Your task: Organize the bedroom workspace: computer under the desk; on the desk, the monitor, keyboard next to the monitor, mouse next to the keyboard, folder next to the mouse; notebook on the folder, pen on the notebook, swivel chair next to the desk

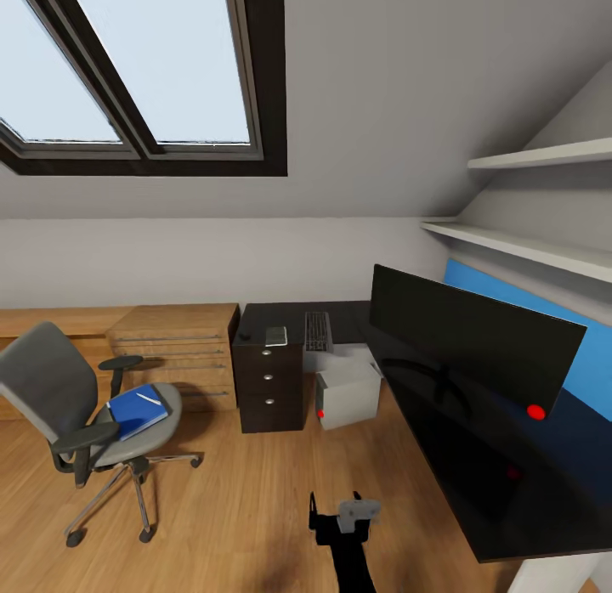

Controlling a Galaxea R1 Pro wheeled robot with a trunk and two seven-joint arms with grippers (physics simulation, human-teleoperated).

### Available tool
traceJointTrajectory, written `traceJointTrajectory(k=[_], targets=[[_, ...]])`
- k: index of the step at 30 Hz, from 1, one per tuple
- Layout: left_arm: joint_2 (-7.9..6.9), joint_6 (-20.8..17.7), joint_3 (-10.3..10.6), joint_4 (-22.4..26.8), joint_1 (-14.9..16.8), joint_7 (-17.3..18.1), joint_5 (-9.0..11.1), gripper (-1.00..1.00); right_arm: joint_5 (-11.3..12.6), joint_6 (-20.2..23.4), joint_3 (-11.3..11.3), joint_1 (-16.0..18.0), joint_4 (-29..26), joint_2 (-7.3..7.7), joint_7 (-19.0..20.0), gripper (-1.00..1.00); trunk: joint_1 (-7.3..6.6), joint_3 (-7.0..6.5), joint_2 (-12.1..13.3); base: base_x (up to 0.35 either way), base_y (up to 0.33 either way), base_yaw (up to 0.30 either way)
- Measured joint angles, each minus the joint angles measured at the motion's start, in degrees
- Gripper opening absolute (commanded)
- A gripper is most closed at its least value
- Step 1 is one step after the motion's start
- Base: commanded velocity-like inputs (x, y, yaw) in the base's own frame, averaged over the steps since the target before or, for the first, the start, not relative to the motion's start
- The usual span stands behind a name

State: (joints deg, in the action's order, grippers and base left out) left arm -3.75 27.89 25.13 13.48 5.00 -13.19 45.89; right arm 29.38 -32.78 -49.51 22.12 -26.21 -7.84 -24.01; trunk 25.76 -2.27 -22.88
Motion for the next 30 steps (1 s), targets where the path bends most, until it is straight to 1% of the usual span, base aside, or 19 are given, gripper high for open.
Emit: traceJointTrajectory(k=[2, 3, 7, 10, 11, 13, 14, 15, 16, 18, 19, 21, 22, 23, 24, 25, 26, 29, 30], targets=[[0.0, 0.02, -0.05, 0.0, 0.0, 0.08, -0.02, 1.0, -0.01, 0.17, 0.02, 1.01, -2.18, 0.25, -2.03, 1.0, 0.0, 0.0, 0.0, 0.0, 0.0, 0.0], [0.0, 0.03, -0.07, -0.01, 0.0, 0.14, -0.03, 1.0, -0.07, 0.57, 0.04, 2.3, -4.22, 0.56, -3.77, 1.0, 0.0, -0.01, 0.0, 0.0, 0.0, 0.0], [0.0, 0.04, -0.02, 0.0, 0.0, 0.24, -0.07, 1.0, 0.11, 2.86, 0.29, 5.22, -8.09, 1.86, -6.49, 1.0, 0.0, 0.0, 0.0, 0.0, 0.0, 0.0], [0.0, 0.05, 0.08, 0.0, 0.0, 0.28, -0.1, 1.0, 0.18, 6.16, 1.72, 7.08, -11.1, 3.17, -7.55, 1.0, 0.0, 0.0, 0.0, 0.0, 0.0, 0.0], [0.0, 0.0, 0.19, 0.0, -0.01, 0.3, -0.18, 1.0, 0.17, 13.04, 6.66, 8.45, -15.56, 4.33, -8.13, 1.0, 0.0, 0.0, 0.0, 0.0, 0.0, 0.0], [0.01, -0.01, 0.23, 0.0, 0.0, 0.31, -0.19, 1.0, 0.11, 17.55, 10.39, 9.02, -18.24, 4.68, -8.26, 1.0, 0.0, 0.0, 0.0, 0.0, -0.031, 0.0], [0.0, -0.03, 0.27, 0.0, -0.01, 0.33, -0.21, 1.0, -0.04, 26.21, 17.55, 9.37, -23.38, 5.22, -8.14, 1.0, 0.0, -0.01, -0.01, 0.0, -0.097, 0.0], [0.0, -0.04, 0.29, -0.01, 0.0, 0.35, -0.22, 1.0, 0.05, 28.51, 19.89, 9.51, -24.75, 5.43, -7.97, 1.0, 0.0, 0.0, -0.01, 0.0, -0.169, 0.0], [0.0, -0.05, 0.31, 0.0, -0.01, 0.34, -0.23, 1.0, 0.23, 32.02, 23.27, 9.61, -26.88, 6.04, -7.43, 1.0, 0.0, 0.0, 0.0, 0.0, -0.198, 0.0], [0.0, -0.05, 0.34, -0.01, 0.0, 0.35, -0.24, 1.0, 0.57, 35.29, 26.53, 9.67, -28.77, 6.79, -6.63, 1.0, 0.0, 0.0, 0.0, 0.0, -0.252, 0.0], [0.01, -0.15, 0.36, -0.06, -0.01, 0.35, -0.21, 1.0, 0.49, 41.24, 32.68, 9.73, -31.45, 8.41, -3.75, 1.0, 0.0, -0.01, 0.0, 0.0, -0.29, 0.0], [0.0, -0.2, 0.38, -0.07, 0.0, 0.37, -0.24, 1.0, 0.54, 42.66, 35.87, 9.74, -32.01, 8.82, -2.4, 1.0, 0.0, 0.01, 0.0, 0.0, -0.298, 0.0], [0.0, -0.22, 0.38, -0.08, 0.0, 0.37, -0.24, 1.0, 0.47, 43.49, 37.97, 9.75, -32.31, 9.11, -1.32, 1.0, 0.0, 0.0, 0.0, 0.0, -0.308, 0.0], [0.0, -0.2, 0.38, -0.08, -0.01, 0.35, -0.24, 1.0, 0.36, 44.23, 40.2, 9.76, -32.58, 9.6, -0.27, 1.0, 0.0, 0.0, 0.0, 0.0, -0.31, 0.0], [0.0, -0.18, 0.38, -0.09, 0.0, 0.34, -0.24, 1.0, 0.37, 44.52, 41.32, 9.77, -32.7, 10.28, 0.17, 1.0, 0.0, 0.01, 0.0, 0.0, -0.311, 0.0], [0.0, -0.18, 0.37, -0.09, 0.0, 0.34, -0.23, 1.0, 0.41, 44.62, 41.73, 9.77, -32.77, 10.75, 0.33, 1.0, 0.0, 0.01, 0.0, 0.0, -0.312, 0.0], [-0.03, -0.17, 0.33, -0.09, -0.01, 0.33, -0.24, 1.0, 0.4, 44.78, 42.33, 9.77, -32.92, 11.81, 0.57, 1.0, 0.0, 0.0, 0.0, 0.0, -0.313, 0.0], [-0.06, -0.16, 0.27, -0.09, 0.0, 0.33, -0.23, 1.0, 0.45, 44.89, 42.91, 9.77, -33.07, 13.37, 0.82, 1.0, 0.0, 0.01, 0.0, 0.0, -0.313, 0.0], [-0.1, -0.16, 0.21, -0.09, 0.0, 0.33, -0.23, 1.0, 0.44, 44.94, 43.3, 9.77, -33.12, 14.23, 0.91, 1.0, 0.0, 0.0, 0.0, 0.0, -0.314, 0.0]])
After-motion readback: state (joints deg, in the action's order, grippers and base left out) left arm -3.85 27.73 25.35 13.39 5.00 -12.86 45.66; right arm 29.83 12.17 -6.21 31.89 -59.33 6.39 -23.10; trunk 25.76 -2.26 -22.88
